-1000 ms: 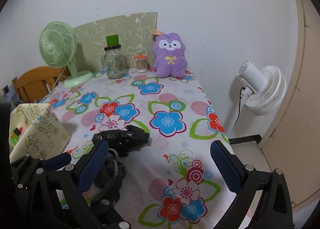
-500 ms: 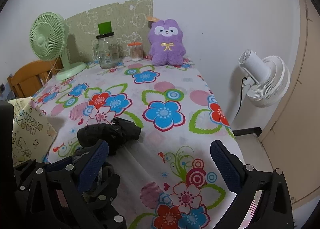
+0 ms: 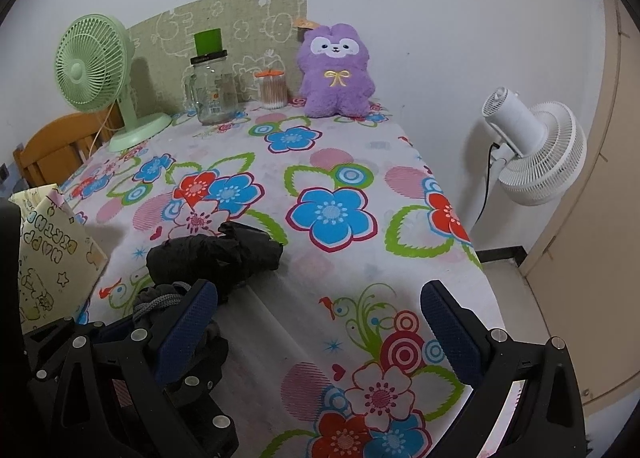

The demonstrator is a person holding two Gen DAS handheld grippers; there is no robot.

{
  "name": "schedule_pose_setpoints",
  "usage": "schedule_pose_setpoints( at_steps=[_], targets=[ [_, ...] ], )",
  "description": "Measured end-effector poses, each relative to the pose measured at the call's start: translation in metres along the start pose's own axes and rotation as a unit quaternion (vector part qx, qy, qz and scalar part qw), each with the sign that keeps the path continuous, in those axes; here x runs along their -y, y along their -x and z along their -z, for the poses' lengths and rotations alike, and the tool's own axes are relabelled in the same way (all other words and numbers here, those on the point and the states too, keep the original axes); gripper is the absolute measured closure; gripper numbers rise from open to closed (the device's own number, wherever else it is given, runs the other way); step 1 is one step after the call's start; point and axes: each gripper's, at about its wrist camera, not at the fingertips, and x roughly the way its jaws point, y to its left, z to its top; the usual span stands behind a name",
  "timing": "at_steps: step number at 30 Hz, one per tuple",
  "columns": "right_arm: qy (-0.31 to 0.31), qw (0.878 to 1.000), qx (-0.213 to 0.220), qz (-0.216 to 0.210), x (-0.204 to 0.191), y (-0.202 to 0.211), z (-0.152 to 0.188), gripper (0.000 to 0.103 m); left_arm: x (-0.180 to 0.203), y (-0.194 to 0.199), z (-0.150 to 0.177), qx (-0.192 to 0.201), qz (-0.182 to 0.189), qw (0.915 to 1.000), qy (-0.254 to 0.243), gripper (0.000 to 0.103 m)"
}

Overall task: Organize soft objects
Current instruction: 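Grasp the grey drawstring bag with the left tool, then grasp the black plastic bag with right tool while left tool holds the grey bag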

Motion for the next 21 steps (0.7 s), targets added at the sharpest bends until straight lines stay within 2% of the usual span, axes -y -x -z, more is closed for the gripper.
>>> schedule_pose_setpoints(
  at_steps=[4, 9, 21],
  targets=[
    [0.008, 1.000, 0.002, -0.006, -0.005, 0.004, 0.000, 0.000, -0.002, 0.008, 0.003, 0.008, -0.007, 0.9999, -0.001, 0.047],
    [0.007, 0.999, -0.018, -0.030, -0.011, 0.007, 0.000, 0.000, -0.007, 0.017, 0.004, 0.012, -0.012, 0.9999, 0.002, 0.047],
    [0.024, 0.999, 0.007, -0.026, -0.028, 0.024, -0.002, 0.000, -0.021, 0.032, 0.009, 0.026, -0.033, 0.9990, 0.014, 0.048]
  ],
)
